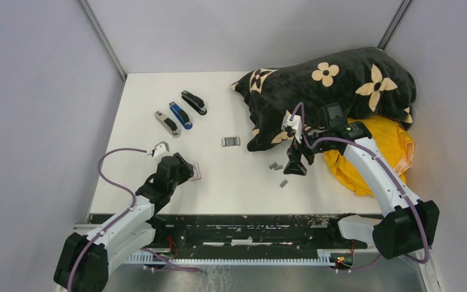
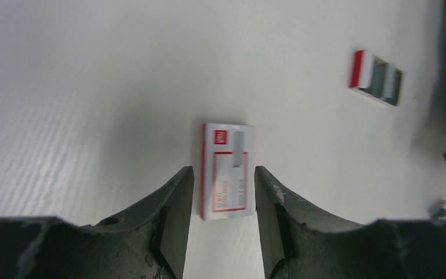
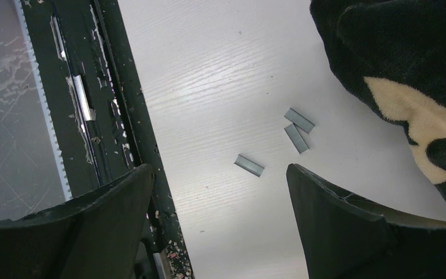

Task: Unload the staples from the stapler
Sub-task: Adjust the staple in the staple box.

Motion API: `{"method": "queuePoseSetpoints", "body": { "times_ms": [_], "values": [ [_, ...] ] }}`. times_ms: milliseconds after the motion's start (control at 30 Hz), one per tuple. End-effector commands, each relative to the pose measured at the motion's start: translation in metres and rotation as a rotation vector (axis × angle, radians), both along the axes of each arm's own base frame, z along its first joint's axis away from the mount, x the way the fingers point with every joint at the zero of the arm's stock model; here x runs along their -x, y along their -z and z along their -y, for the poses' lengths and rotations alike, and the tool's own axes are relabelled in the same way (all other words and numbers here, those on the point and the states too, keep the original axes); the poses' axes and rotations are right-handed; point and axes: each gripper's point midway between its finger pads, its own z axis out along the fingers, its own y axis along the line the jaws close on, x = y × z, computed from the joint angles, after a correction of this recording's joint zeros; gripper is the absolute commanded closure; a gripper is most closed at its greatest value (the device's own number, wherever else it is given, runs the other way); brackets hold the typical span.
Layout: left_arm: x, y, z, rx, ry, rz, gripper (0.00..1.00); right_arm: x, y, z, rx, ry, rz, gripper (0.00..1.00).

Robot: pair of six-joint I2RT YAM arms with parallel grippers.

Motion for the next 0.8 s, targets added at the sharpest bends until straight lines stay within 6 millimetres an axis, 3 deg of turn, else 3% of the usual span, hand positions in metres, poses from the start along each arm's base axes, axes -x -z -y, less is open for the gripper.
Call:
{"method": "queuePoseSetpoints", "body": {
  "times_ms": [0,133,233,333,500,700,767],
  "values": [
    [-0.023,-0.074,0.058,0.137,0.296,0.242,0.47,-0.001,-0.011,-0.003,-0.026,-0.015,0.051,0.08],
    [-0.042,-0.125,0.088,0.191,0.420,0.384,0.36,0.003,-0.015,-0.005,-0.044,-0.033,0.046,0.08],
    [-0.066,-0.132,0.109,0.181,0.490,0.361,0.31,0.007,-0.021,-0.009,-0.070,-0.052,0.044,0.08],
    [-0.096,-0.122,0.123,0.151,0.504,0.300,0.29,0.006,-0.026,-0.012,-0.084,-0.063,0.038,0.08],
    [-0.137,-0.088,0.123,0.059,0.425,0.204,0.28,0.002,-0.029,-0.010,-0.058,-0.062,0.028,0.07],
    [-0.153,-0.057,0.135,-0.069,0.406,0.112,0.26,0.002,-0.024,-0.005,-0.034,-0.038,0.036,0.06],
    [-0.154,-0.046,0.140,-0.112,0.422,0.080,0.21,0.000,-0.020,-0.003,-0.021,-0.032,0.023,0.06]
  ]
}}
